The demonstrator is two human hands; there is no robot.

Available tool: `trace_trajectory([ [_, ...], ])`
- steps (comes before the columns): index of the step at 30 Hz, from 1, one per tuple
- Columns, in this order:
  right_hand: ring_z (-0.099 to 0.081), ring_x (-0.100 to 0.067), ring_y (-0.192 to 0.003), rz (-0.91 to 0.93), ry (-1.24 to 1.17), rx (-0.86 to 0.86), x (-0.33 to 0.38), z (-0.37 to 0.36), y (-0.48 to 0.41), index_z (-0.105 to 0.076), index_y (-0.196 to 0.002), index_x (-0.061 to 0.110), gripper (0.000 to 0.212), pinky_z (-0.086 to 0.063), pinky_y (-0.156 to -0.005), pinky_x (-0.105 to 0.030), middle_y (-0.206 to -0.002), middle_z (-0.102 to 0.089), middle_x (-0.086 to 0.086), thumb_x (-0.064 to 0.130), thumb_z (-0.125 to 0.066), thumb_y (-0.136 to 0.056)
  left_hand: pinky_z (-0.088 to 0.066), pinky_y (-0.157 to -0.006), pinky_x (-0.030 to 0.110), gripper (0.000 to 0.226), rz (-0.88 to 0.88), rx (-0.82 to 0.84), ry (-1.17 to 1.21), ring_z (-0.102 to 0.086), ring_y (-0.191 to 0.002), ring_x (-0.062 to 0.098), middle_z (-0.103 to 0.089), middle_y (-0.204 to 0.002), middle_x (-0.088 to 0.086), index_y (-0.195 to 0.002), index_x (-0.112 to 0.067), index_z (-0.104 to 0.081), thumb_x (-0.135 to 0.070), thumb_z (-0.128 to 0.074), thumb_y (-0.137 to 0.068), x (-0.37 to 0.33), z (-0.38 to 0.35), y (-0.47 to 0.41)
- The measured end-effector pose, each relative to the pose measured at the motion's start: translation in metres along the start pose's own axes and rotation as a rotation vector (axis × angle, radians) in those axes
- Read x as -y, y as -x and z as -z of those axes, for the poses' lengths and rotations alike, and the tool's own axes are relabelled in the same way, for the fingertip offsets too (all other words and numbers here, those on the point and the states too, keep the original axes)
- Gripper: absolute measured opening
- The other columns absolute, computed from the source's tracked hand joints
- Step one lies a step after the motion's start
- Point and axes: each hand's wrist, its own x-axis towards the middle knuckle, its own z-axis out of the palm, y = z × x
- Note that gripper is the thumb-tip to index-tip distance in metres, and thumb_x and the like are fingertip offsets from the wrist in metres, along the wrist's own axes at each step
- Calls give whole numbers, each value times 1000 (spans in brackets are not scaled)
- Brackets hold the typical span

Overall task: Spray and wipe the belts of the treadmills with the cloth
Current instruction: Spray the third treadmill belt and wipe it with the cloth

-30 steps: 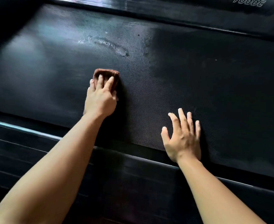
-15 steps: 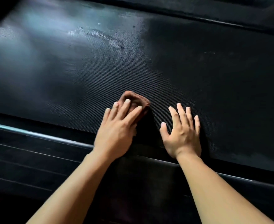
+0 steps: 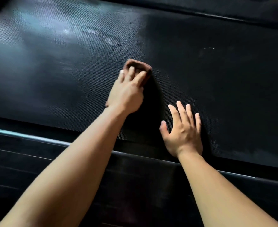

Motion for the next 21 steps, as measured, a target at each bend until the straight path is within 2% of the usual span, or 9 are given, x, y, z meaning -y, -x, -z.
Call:
trace_trajectory([
  [3,-14,-24,-152,5,-1,-2,0,0,0,-39,-149,25,71,-7,-122,-50,-163,-24,1,56,-28,-86,-14,-125,45,59,-196,32,21,-20,-152,30,-34,-159,17,-151,-22,-40,-35,-33,-94,-27,-6,35],
  [5,-15,-24,-152,4,-4,-10,0,1,0,-41,-148,24,71,-7,-122,-50,-163,-25,1,56,-30,-86,-23,-122,47,61,-235,75,52,-25,-151,33,-37,-158,14,-150,-24,-44,-39,-31,-93,-29,-4,74],
  [8,-16,-24,-151,2,-21,-22,1,1,0,-41,-149,26,69,-6,-123,-49,-162,-26,0,54,-32,-87,-32,-117,52,59,-92,51,94,-35,-144,42,-39,-158,13,-148,-26,-46,-39,-40,-91,0,-2,119],
  [11,-18,-25,-151,11,-23,-35,1,0,0,-41,-148,26,66,-8,-122,-51,-162,-28,-1,54,-34,-89,-25,-118,52,56,97,-18,107,-28,-147,44,-31,-162,12,-151,-25,-43,-32,-51,-96,37,7,123],
  [14,-19,-25,-151,8,-23,-42,0,-1,1,-42,-148,26,66,-9,-122,-51,-161,-29,-1,54,-35,-89,-16,-121,48,61,229,-37,87,-15,-152,40,-19,-166,10,-155,-27,-34,-28,-56,-99,67,17,100],
  [18,-18,-25,-151,6,-25,-43,0,-1,0,-41,-148,26,66,-8,-123,-50,-162,-28,0,54,-35,-89,-7,-125,43,61,354,-70,94,-7,-153,39,-13,-167,14,-158,-24,-27,-31,-49,-101,90,26,38],
  [21,-17,-24,-151,8,-24,-39,0,-1,0,-41,-149,26,66,-7,-123,-50,-162,-28,0,54,-34,-89,-5,-126,42,60,346,-41,83,-5,-153,39,-10,-167,14,-158,-26,-24,-34,-44,-102,78,27,-16],
])
